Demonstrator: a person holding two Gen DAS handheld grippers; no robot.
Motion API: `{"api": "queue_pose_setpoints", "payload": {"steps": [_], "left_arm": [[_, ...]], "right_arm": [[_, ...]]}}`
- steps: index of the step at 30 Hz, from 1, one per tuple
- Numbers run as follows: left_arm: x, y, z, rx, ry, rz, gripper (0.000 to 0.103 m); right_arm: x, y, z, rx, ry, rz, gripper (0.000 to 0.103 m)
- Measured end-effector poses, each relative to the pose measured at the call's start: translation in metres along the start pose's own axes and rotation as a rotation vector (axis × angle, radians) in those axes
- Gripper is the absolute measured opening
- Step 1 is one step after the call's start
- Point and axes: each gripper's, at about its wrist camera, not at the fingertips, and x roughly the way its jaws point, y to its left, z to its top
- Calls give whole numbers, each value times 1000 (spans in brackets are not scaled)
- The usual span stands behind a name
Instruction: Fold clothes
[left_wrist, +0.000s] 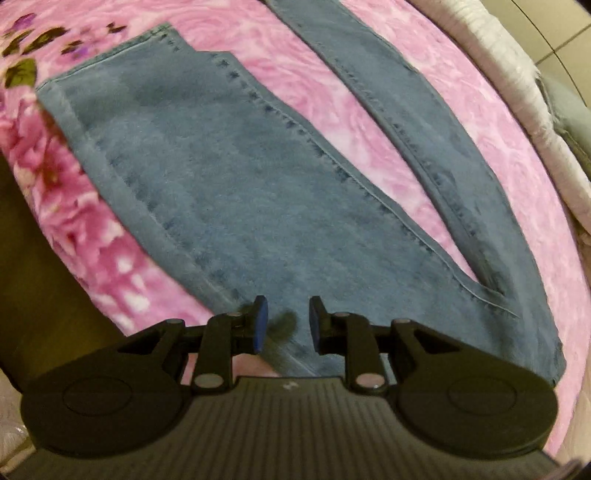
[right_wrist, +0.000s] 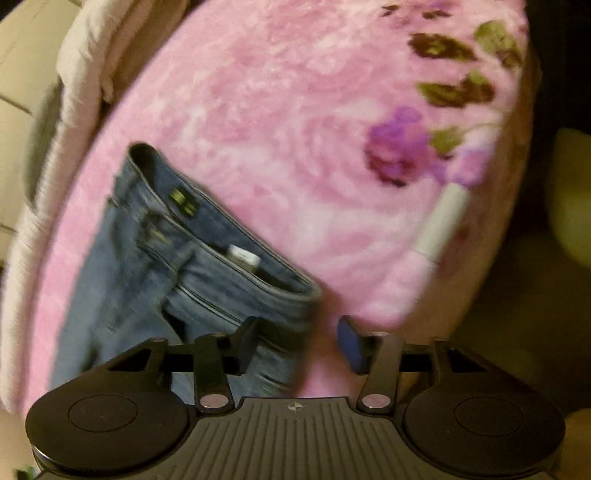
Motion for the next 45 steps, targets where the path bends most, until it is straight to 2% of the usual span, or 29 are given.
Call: {"api": "queue_pose_setpoints", "payload": {"steps": [2, 3, 4, 6, 7, 9, 10, 11, 12, 13, 15, 18, 22, 25, 28, 31, 32, 33, 34, 35, 36, 37, 39, 41, 42, 43, 45], "left_arm": [[2, 1, -1, -1, -16, 14, 19], [3, 2, -2, 1, -23, 17, 19], [3, 4, -3, 3, -29, 19, 19], [5, 7, -5, 9, -37, 31, 19], [7, 10, -5, 13, -36, 46, 19], [8, 20, -7, -15, -32, 56, 19], [8, 26, -7, -33, -30, 59, 19], [6, 32, -7, -54, -33, 60, 20], [3, 40, -5, -77, -42, 62, 20], [-1, 47, -3, -100, -53, 66, 23], [-8, 64, 4, -152, -78, 70, 25], [-15, 91, 21, -247, -129, 61, 26], [-8, 124, 51, -343, -183, 59, 28], [5, 139, 70, -357, -197, 88, 27], [12, 145, 79, -362, -206, 82, 27], [8, 152, 84, -322, -218, 76, 26], [7, 154, 86, -306, -224, 76, 21], [7, 158, 88, -296, -230, 72, 17], [7, 162, 91, -287, -236, 67, 6], [7, 166, 94, -271, -236, 53, 2], [6, 166, 97, -244, -230, 50, 2], [2, 162, 99, -207, -237, 55, 1], [-21, 152, 98, -121, -317, 38, 2], [-42, 158, 96, -75, -371, 14, 3], [-42, 165, 94, -56, -367, 46, 3], [-34, 174, 94, -40, -330, 99, 4], [-12, 184, 92, -28, -268, 170, 8]], "right_arm": [[-15, 26, 3, -158, -76, 0, 9], [-34, 39, 4, -240, -151, 57, 8], [-50, 44, 7, -278, -216, 85, 8], [-63, 39, 15, -274, -277, 59, 8], [-53, 30, 19, -250, -236, 10, 8], [-17, 12, 18, -214, -88, -87, 11], [-9, 9, 17, -185, -66, -104, 12], [-7, 8, 15, -144, -72, -111, 14], [-7, 6, 14, -95, -79, -110, 23], [-9, 4, 12, -32, -78, -91, 27], [-11, -2, 12, 69, -45, -45, 43], [-10, -6, 9, 116, 4, -32, 46], [-7, -3, 0, 112, 19, -51, 48], [-4, 2, -8, 122, 7, -71, 49], [-3, 6, -12, 141, -13, -98, 49], [-2, 9, -14, 174, -29, -120, 50], [-1, 10, -14, 182, -35, -128, 50], [-1, 11, -15, 187, -42, -134, 50], [-1, 13, -16, 183, -47, -141, 49], [-1, 16, -16, 165, -51, -147, 42], [-3, 20, -16, 139, -54, -152, 14], [-4, 24, -17, 112, -57, -156, 13], [-10, 32, -17, 61, -67, -153, 9], [-25, 35, -15, 27, -81, -109, 9], [-29, 34, -15, 16, -73, -97, 9], [-29, 33, -17, 1, -53, -100, 9], [-14, 32, -22, -17, -3, -146, 13]]}}
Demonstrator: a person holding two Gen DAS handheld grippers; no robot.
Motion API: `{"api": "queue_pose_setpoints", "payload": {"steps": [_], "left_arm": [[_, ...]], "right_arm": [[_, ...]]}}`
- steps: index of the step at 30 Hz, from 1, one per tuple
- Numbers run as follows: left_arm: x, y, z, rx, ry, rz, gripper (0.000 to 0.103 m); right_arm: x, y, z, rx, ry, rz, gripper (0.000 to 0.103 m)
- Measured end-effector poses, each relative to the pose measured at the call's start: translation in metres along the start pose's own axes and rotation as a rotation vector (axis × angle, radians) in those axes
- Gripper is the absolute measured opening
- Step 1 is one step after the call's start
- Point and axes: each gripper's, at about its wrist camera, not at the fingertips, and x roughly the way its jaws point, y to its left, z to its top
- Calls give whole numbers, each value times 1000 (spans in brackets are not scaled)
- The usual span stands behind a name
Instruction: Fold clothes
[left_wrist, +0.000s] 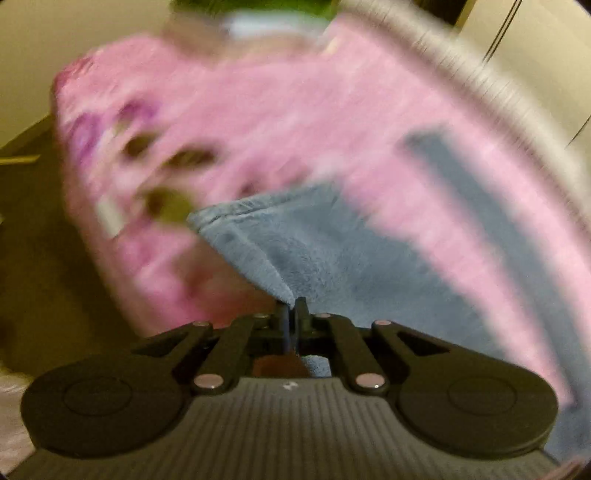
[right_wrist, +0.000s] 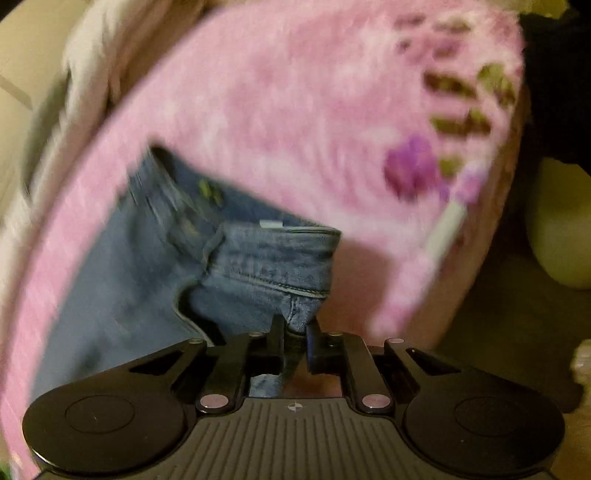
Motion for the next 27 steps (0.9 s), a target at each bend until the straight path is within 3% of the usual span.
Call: {"api": "queue_pose_setpoints", "payload": {"steps": [2, 6, 8, 11, 14, 19, 23, 27], "left_arm": [[13, 0, -5, 30, 34, 55, 11], [-3, -11, 0, 118, 46, 106, 16], [-17, -5, 8, 94, 65, 135, 17], [-33, -2, 25, 29, 63, 181, 14], [-36, -36, 40, 39, 71, 80, 14], [-21, -155, 41, 150, 132, -209, 14], [-19, -262, 10, 295, 190, -379, 14], [-20, -356, -43, 446, 238, -459, 14]], "right_arm": [[16, 2, -5, -12, 42, -47, 20], [13, 9, -1, -5, 71, -96, 34], [1, 16, 3, -66, 71, -155, 42], [-19, 26, 7, -149, 36, -276, 45], [-40, 33, 13, -154, -10, -290, 45], [-38, 62, 31, -174, -30, -133, 45], [-18, 88, 53, -270, -9, -41, 45], [11, 94, 76, -340, 55, 39, 45]]}}
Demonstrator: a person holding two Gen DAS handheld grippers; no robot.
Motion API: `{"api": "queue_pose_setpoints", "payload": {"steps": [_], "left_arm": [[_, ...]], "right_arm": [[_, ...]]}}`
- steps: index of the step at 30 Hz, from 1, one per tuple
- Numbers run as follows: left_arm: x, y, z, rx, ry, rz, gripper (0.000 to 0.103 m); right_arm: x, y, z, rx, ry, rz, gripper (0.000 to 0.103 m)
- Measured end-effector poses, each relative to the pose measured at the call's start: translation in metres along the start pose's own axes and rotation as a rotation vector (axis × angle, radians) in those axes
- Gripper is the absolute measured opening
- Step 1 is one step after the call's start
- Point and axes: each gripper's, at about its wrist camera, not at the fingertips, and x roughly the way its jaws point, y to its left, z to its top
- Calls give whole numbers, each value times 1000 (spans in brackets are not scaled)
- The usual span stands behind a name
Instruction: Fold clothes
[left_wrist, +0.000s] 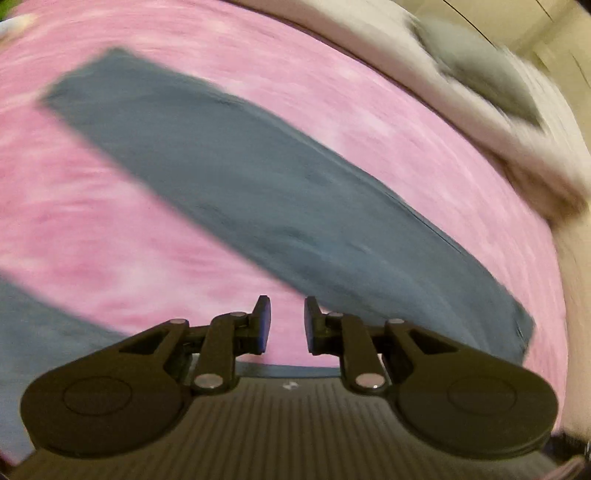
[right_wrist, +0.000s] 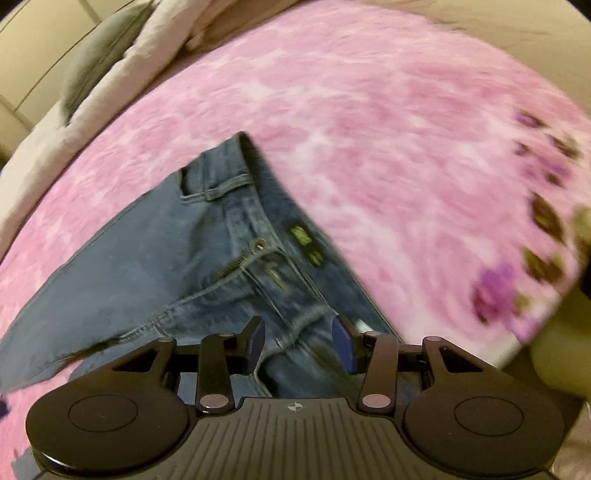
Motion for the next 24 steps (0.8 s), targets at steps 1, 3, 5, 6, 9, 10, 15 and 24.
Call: {"api": "queue_pose_setpoints", "payload": {"steps": [1, 3, 5, 6, 9, 10, 15, 24], "left_arm": [[12, -21, -4, 23, 14, -6, 14], [32, -56, -11, 59, 28, -8, 14], [48, -84, -16, 71, 22, 3, 14], [56, -94, -17, 64, 21, 4, 14], [79, -120, -14, 54, 15, 17, 14], [87, -127, -12, 60, 14, 25, 14], [114, -148, 1, 87, 51, 48, 14], [146, -170, 28, 152, 105, 20, 14]], "right_arm": [[9, -3, 7, -15, 16, 22, 45], [26, -12, 25, -39, 50, 62, 45], [38, -23, 44, -41, 67, 110, 45], [43, -29, 55, -29, 70, 142, 45], [58, -44, 86, 0, 79, 239, 45], [65, -46, 95, 0, 85, 263, 45], [97, -42, 131, -33, 107, 345, 45], [150, -22, 181, 38, 99, 483, 45]]}}
